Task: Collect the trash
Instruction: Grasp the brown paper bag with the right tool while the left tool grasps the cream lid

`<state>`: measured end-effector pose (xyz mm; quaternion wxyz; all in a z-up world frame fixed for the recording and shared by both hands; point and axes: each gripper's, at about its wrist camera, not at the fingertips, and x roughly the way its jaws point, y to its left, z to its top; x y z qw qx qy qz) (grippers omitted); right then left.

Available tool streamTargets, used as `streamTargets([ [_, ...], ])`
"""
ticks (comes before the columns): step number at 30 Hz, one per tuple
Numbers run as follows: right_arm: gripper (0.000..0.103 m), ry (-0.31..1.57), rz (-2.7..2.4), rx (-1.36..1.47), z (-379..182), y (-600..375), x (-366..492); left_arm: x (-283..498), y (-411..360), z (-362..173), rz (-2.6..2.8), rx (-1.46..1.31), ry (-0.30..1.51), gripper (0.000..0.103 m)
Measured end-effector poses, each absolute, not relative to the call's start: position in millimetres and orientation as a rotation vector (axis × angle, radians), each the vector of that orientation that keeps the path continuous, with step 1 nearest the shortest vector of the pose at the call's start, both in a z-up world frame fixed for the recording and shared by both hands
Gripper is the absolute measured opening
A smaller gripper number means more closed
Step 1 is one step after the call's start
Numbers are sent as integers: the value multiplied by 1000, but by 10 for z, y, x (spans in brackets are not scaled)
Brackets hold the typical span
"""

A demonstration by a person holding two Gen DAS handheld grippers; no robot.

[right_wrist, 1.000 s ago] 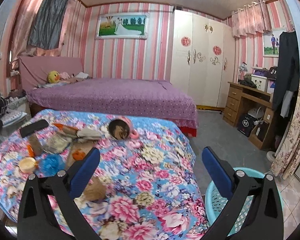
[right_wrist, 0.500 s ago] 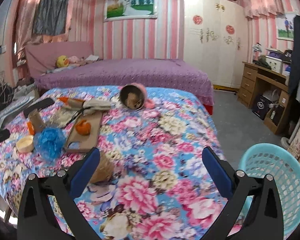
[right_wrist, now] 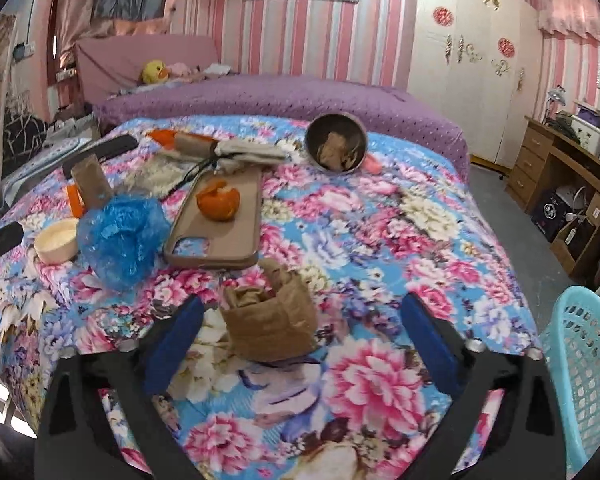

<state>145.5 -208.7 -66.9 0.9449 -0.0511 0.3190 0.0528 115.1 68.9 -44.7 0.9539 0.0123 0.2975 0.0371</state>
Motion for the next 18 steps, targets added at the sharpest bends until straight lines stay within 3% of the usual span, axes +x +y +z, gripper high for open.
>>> streamTargets([
  [3, 46, 688, 175, -81, -705, -2070, 1507, 1197, 718, -483, 54, -14, 630, 98],
  [16, 45, 596, 151, -17, -485, -2399, 1437, 1557, 546, -715, 3, -96, 773, 97],
  [18, 45, 593, 144, -5, -471, -2470, 1441, 1587, 530, -748, 0, -89, 785, 93],
])
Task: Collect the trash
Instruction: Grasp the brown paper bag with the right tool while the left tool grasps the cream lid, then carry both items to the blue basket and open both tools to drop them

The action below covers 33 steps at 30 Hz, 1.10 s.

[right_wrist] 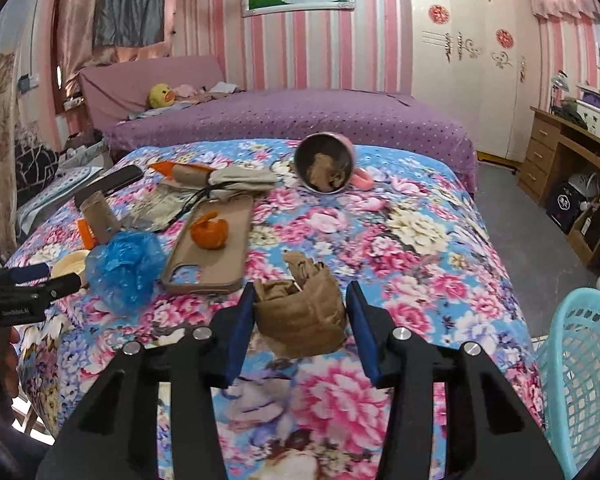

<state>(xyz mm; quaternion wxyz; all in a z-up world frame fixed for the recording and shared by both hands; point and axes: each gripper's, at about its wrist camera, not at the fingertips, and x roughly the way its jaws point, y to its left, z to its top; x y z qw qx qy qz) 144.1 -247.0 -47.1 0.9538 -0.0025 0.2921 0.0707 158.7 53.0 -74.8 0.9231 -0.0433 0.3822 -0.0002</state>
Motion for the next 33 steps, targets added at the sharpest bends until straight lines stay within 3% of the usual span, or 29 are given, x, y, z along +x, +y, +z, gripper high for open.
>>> streamTargets([
  [3, 45, 584, 140, 12, -445, -2546, 1433, 1616, 518, -775, -17, -78, 791, 81],
  [5, 45, 580, 140, 16, -432, -2574, 1421, 1629, 521, -768, -40, -83, 788, 67],
  [7, 45, 576, 143, 19, -417, -2599, 1410, 1630, 518, -765, -63, -95, 791, 61],
  [25, 45, 512, 132, 26, -231, -2944, 1196, 968, 63, -376, 26, -50, 651, 61],
  [33, 45, 500, 80, 24, -142, -3494, 1028, 837, -634, -10, -42, -19, 533, 61],
])
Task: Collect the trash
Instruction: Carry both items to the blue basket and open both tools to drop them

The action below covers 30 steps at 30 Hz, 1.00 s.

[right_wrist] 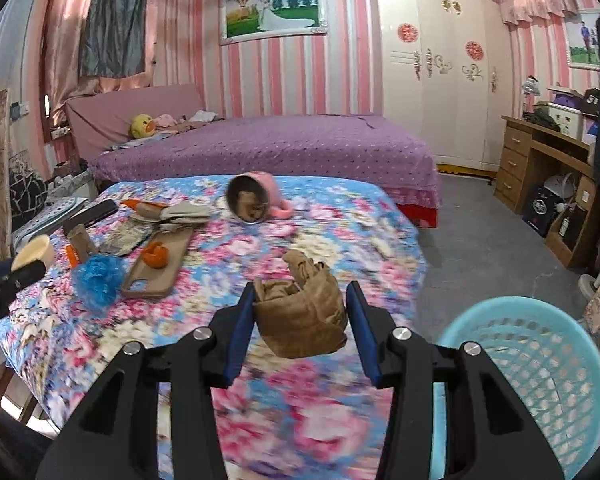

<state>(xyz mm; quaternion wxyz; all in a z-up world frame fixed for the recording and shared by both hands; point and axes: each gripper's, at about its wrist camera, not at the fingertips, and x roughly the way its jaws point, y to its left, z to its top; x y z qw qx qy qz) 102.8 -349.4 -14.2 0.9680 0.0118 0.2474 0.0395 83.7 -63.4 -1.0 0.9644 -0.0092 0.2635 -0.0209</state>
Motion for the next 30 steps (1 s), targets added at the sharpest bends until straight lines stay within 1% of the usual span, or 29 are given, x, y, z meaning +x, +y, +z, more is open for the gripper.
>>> streamTargets([
  [10, 45, 502, -97, 71, -108, -4699, 747, 846, -1708, 112, -244, 41, 517, 61],
  [16, 45, 531, -188, 73, -215, -5376, 598, 893, -2367, 96, -344, 35, 513, 61],
  [22, 45, 572, -190, 54, -367, -5698, 480, 954, -2996, -123, -450, 17, 544, 61],
  [30, 45, 541, -257, 81, -407, -5893, 352, 1078, -3603, -374, -544, 18, 582, 61],
])
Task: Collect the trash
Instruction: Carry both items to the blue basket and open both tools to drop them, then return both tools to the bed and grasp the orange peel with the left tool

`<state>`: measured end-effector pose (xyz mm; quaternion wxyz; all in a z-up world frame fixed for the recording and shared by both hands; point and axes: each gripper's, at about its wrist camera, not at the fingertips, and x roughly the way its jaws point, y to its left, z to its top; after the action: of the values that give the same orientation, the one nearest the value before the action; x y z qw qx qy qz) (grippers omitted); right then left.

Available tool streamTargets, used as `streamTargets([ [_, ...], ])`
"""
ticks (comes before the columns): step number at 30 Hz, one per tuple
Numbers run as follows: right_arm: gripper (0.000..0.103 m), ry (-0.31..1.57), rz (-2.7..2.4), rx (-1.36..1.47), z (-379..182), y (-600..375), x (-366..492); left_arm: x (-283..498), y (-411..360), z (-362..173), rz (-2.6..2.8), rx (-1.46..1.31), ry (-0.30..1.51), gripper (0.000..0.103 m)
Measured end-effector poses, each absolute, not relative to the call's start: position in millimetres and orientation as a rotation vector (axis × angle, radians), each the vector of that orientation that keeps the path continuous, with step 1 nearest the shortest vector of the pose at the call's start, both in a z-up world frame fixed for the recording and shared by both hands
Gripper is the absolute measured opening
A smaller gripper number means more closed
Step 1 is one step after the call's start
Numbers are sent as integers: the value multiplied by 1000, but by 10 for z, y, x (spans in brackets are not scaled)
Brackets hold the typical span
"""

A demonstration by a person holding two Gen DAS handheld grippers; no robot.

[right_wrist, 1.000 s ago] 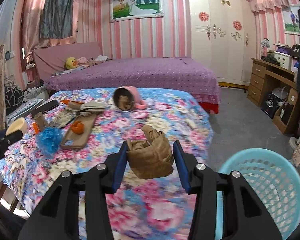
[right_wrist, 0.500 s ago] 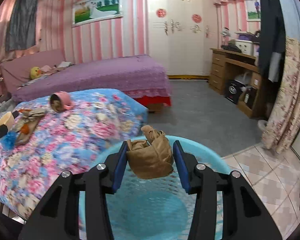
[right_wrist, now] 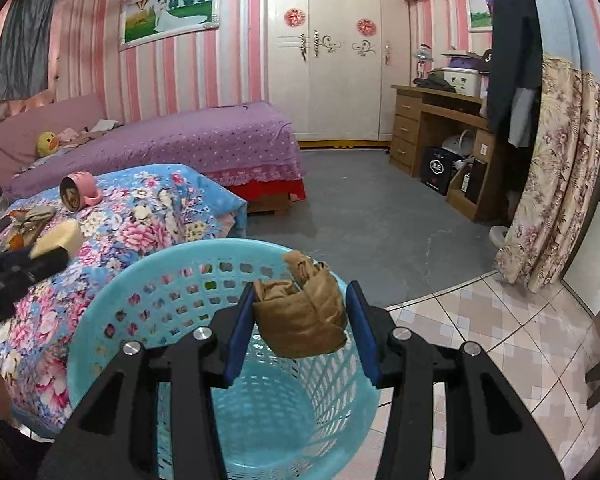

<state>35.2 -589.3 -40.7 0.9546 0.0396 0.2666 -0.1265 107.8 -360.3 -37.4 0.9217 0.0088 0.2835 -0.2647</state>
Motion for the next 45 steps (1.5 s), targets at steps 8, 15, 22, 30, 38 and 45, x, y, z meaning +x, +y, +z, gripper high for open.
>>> streamTargets([
  [8, 45, 547, -285, 111, -464, -5964, 369, 1096, -3944, -525, -593, 89, 609, 65],
  [15, 45, 547, -291, 126, -492, -5975, 369, 1178, -3774, -382, -543, 58, 578, 89],
  [22, 45, 549, -283, 136, -524, -5927, 402, 1224, -3411, -258, -468, 33, 557, 94],
  [30, 61, 531, -291, 122, -444, -5762, 448, 1142, -3099, -220, -404, 45, 552, 97],
  [38, 94, 512, -321, 96, -355, -5516, 543, 1081, -2754, -147, -378, 41, 542, 97],
  [45, 98, 478, -332, 107, -214, -5248, 621, 1072, -2337, -6, -340, 25, 524, 97],
])
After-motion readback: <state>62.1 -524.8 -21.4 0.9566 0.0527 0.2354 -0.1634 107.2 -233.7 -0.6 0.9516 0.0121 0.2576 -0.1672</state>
